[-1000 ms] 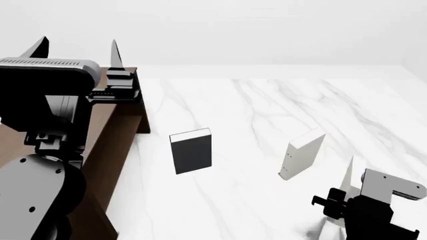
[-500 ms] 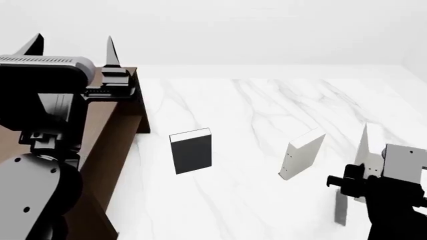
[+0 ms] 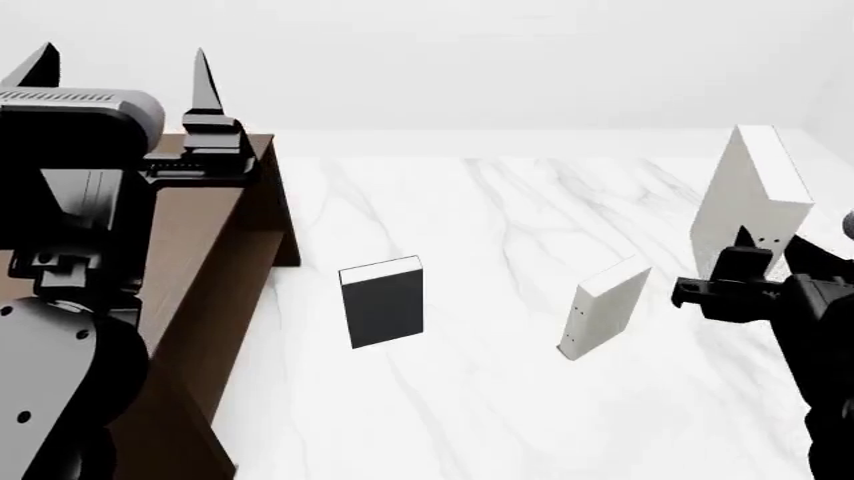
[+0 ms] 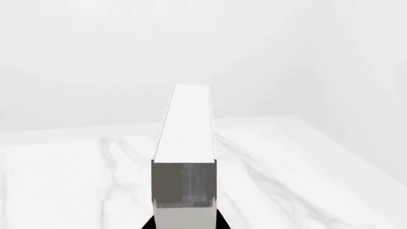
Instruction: Pick up the book on the right and place it under the cabinet shelf.
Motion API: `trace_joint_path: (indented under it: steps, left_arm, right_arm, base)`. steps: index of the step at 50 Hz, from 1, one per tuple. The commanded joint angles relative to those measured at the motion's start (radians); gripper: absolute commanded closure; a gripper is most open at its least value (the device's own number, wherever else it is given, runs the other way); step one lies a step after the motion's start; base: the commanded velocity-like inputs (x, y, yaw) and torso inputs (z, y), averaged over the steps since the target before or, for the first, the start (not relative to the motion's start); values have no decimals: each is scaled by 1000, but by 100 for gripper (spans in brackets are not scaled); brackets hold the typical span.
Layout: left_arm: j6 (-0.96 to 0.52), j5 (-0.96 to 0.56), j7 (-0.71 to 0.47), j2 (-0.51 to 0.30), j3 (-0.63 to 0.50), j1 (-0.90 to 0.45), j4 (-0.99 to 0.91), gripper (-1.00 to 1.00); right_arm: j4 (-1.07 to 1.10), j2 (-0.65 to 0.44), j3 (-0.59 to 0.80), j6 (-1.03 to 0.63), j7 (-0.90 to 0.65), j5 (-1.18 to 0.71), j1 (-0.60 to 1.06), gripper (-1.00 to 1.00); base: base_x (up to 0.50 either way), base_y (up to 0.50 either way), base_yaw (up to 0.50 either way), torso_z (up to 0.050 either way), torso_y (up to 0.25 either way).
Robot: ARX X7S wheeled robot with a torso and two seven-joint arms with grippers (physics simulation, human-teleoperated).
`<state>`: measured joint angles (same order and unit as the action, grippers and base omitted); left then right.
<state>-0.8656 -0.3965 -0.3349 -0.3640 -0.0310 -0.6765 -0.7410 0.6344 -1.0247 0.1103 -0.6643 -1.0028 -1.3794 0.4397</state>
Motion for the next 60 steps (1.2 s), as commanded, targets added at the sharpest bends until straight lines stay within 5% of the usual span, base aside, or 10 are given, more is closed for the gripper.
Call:
trace_joint_path:
  steps: [1, 9, 41, 60]
  left_arm:
    - [-55, -23, -10, -16, 22, -67, -27, -100]
    - [-87, -36, -17, -23, 26, -106, -43, -100]
    - [-113, -44, -38, -35, 9, -135, -61, -100]
    - [-118, -53, -47, -41, 14, -131, -74, -100]
  right_arm:
    - [82, -60, -84, -5, 22, -84, 113, 100]
    - [108, -50, -108, 20, 47, -158, 184, 100]
    - [151, 344, 12, 184, 293, -228, 97, 100]
    - [62, 528, 159, 195, 443, -93, -41, 100]
  base:
    - [0, 0, 0, 0, 0]
    - [0, 0, 0, 0, 1]
    - [0, 0, 0, 0, 1]
    - [0, 0, 0, 1, 1]
